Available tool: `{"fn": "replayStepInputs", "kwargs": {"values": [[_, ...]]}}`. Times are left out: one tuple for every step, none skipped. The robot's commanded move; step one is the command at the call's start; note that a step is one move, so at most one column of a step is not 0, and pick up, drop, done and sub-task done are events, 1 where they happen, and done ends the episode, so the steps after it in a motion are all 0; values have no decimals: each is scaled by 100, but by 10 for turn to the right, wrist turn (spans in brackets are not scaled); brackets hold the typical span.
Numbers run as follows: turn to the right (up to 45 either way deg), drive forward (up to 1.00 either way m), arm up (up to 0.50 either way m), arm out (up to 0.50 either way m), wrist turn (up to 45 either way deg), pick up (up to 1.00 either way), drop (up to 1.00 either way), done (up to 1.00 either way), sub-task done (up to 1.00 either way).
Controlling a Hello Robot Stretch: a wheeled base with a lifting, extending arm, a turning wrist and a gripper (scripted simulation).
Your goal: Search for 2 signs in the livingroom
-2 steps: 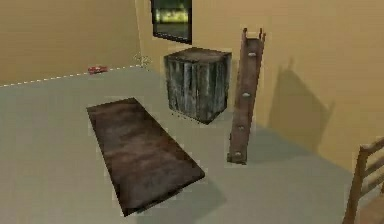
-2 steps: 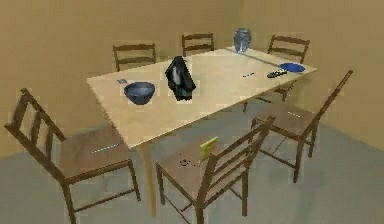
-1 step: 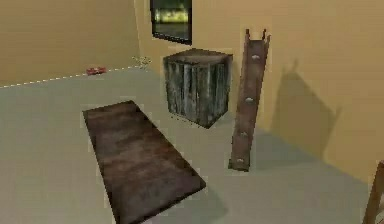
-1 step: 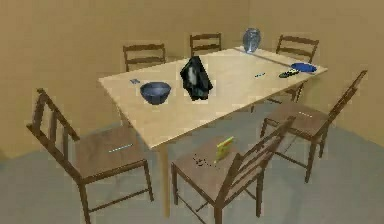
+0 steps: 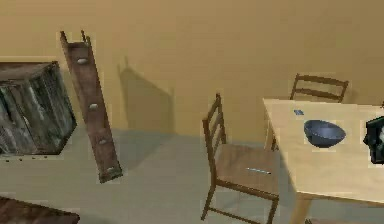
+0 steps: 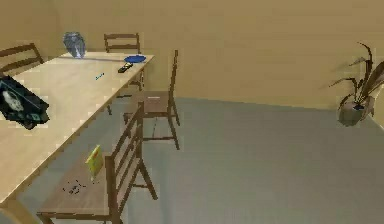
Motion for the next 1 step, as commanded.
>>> {"fn": "replayStepInputs", "kwargs": {"values": [[450, 0, 0, 0, 0, 0, 0, 0, 0]]}}
